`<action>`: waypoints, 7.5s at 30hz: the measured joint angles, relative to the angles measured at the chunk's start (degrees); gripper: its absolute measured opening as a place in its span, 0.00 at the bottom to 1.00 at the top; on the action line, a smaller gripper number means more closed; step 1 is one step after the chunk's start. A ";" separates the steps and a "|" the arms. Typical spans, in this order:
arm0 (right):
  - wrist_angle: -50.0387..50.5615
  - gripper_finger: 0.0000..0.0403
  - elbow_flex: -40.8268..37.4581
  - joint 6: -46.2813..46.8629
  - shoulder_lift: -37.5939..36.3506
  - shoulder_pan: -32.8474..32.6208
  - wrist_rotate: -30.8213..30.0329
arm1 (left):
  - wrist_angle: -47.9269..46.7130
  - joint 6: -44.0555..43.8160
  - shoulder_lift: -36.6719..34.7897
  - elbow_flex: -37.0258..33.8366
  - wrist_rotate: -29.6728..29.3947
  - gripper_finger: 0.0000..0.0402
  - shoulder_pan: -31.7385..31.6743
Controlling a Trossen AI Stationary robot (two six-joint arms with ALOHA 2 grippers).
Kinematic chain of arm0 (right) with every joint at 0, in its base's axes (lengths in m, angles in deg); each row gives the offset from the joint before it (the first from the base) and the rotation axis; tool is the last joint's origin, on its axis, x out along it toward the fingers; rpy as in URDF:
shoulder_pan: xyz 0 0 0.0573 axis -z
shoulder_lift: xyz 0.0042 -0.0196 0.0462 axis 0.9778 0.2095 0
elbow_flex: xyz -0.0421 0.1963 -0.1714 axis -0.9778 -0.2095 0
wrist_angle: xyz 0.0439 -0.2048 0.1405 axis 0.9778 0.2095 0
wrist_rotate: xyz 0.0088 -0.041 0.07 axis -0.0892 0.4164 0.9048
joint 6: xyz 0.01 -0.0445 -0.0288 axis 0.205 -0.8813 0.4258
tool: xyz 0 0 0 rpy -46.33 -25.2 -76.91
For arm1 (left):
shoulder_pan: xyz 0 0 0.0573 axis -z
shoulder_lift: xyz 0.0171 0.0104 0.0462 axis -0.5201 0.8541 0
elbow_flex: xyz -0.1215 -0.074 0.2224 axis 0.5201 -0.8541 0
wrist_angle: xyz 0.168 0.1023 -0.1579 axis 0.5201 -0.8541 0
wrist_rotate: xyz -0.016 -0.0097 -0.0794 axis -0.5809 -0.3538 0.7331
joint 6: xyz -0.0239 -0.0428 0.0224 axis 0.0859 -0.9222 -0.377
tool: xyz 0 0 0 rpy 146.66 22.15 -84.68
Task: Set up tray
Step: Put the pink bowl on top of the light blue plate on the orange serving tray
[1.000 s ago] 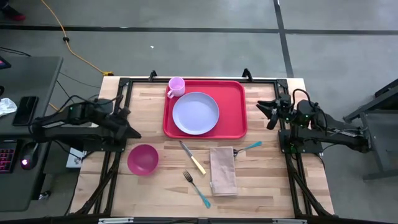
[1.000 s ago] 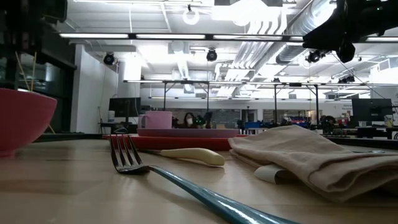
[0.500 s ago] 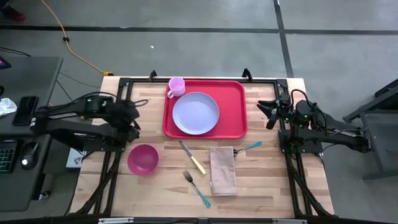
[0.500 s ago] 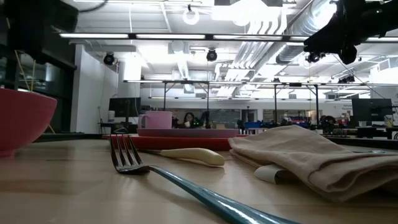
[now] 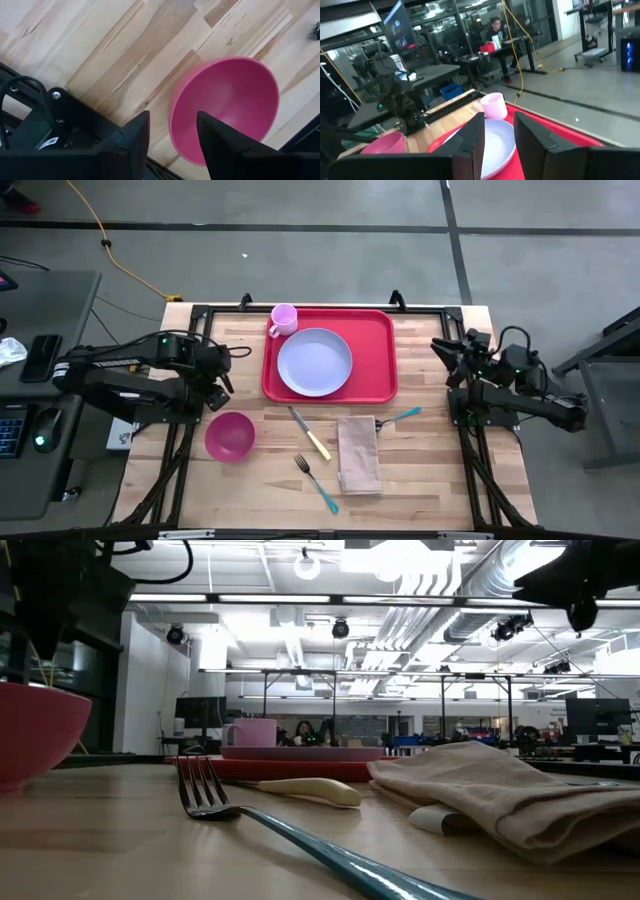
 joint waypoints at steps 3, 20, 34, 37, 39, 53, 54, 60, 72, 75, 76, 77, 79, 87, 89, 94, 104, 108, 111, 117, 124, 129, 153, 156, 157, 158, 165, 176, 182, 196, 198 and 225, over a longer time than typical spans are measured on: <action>3.97 0.21 0.05 2.07 -0.50 0.00 1.52 | -0.38 0.00 0.00 0.00 0.01 0.48 0.00; -13.36 0.21 -14.63 0.38 -0.62 0.00 6.74 | -0.44 -0.24 0.00 0.00 0.74 0.48 0.00; -18.12 0.21 -20.50 2.54 -0.66 -0.02 7.71 | -1.09 2.08 0.00 0.00 1.83 0.48 0.00; -18.37 0.21 -20.78 2.98 -0.63 -0.02 7.72 | -0.73 3.73 0.03 0.00 1.48 0.48 0.00; -19.10 0.21 -20.78 2.65 -0.64 -0.02 7.67 | -0.77 3.40 0.11 0.00 0.81 0.48 0.00; -19.29 0.21 -20.78 3.00 -0.64 0.00 7.23 | 3.16 -0.24 7.87 -0.04 1.57 0.48 0.04; -19.29 0.21 -20.78 3.03 -0.64 0.00 7.23 | 3.22 -0.24 8.65 -0.02 1.60 0.48 0.04; -19.09 0.21 -20.76 3.00 -0.64 0.00 7.23 | 3.47 -0.04 13.69 -0.02 0.31 0.48 3.78; -18.93 0.21 -20.76 2.98 -0.64 0.01 6.15 | 5.34 -4.46 16.94 -0.04 -5.14 0.48 17.22; -19.19 0.21 -20.76 2.98 -0.64 0.02 6.17 | 5.25 -5.03 16.94 -0.02 -5.44 0.48 19.15; -19.20 0.21 -20.76 3.00 -0.65 0.02 6.19 | 5.50 -5.05 16.94 -0.03 -5.42 0.48 19.71; -19.20 0.21 -20.76 3.00 -0.66 0.00 6.26 | 6.00 -5.07 16.94 -0.03 -5.42 0.48 20.17; -19.20 0.21 -20.76 3.00 -0.64 0.02 6.59 | 6.88 -5.03 16.94 -0.05 -5.47 0.48 21.10; -19.20 0.21 -20.74 3.51 -0.64 0.00 7.59 | 8.45 -5.01 16.94 -3.75 -6.28 0.48 21.75; -19.22 0.21 -20.74 3.95 -0.64 0.00 7.74 | 8.47 -5.03 16.94 -4.16 -6.48 0.48 21.77; -19.73 0.21 -20.74 4.12 -0.64 0.00 7.74 | 8.56 -4.86 16.94 -5.44 -7.09 0.48 21.77; -19.73 0.21 -20.74 5.58 -0.65 0.00 7.96 | 10.74 -5.10 16.94 -7.39 -7.53 0.48 21.75; -20.08 0.21 -20.74 5.59 -0.66 0.00 7.96 | 11.62 -5.20 16.94 -7.39 -8.33 0.48 21.77; -20.62 0.21 -20.74 5.56 -0.66 0.00 7.95 | 11.71 -5.22 16.94 -7.39 -8.94 0.45 21.75; -20.88 0.21 -20.74 5.58 -0.66 0.00 7.93 | 11.75 -5.22 16.94 -7.39 -9.46 0.25 21.75; -20.89 0.21 -20.74 5.65 -0.64 0.00 7.93 | 12.56 -6.74 16.85 -7.26 -8.59 0.04 21.75; -20.88 0.21 -20.74 6.46 -0.66 0.00 7.94 | 12.54 -9.50 16.85 -7.26 -7.07 0.03 21.75; -20.88 0.21 -20.74 6.50 -0.66 0.00 9.18 | 6.27 -25.24 16.68 12.21 -7.81 0.03 21.75; -20.88 0.21 -20.74 6.50 -0.66 0.00 9.20 | 6.43 -28.91 16.68 15.09 -10.34 0.03 21.73; -20.89 0.21 -20.74 6.50 -0.65 0.00 9.20 | 6.58 -30.32 16.68 15.96 -11.15 0.03 21.73; -20.91 0.21 -20.74 6.50 -0.66 0.00 9.20 | 6.67 -31.82 16.68 16.86 -11.86 0.03 21.70; -20.91 0.21 -20.74 6.50 -0.66 0.00 9.25 | 7.34 -37.96 16.94 20.28 -14.38 0.03 16.82; -22.20 0.21 -20.72 6.54 -0.62 0.00 11.63 | 13.34 -32.18 23.02 25.45 -11.11 0.03 2.16; -22.17 0.21 -20.72 6.02 -0.57 0.00 11.90 | 13.34 -28.21 28.69 30.06 -9.42 0.03 -5.11; -21.23 0.21 -20.72 1.78 -0.53 0.00 13.11 | 18.28 -21.58 40.54 32.39 -3.69 0.03 -13.58; -21.26 0.21 -20.72 1.54 -0.55 0.00 13.49 | 19.82 -21.42 41.62 32.39 -3.46 0.03 -14.49; -20.78 0.21 -20.72 1.53 -0.53 0.00 13.84 | 21.94 -19.56 49.99 32.39 -2.35 0.03 -20.78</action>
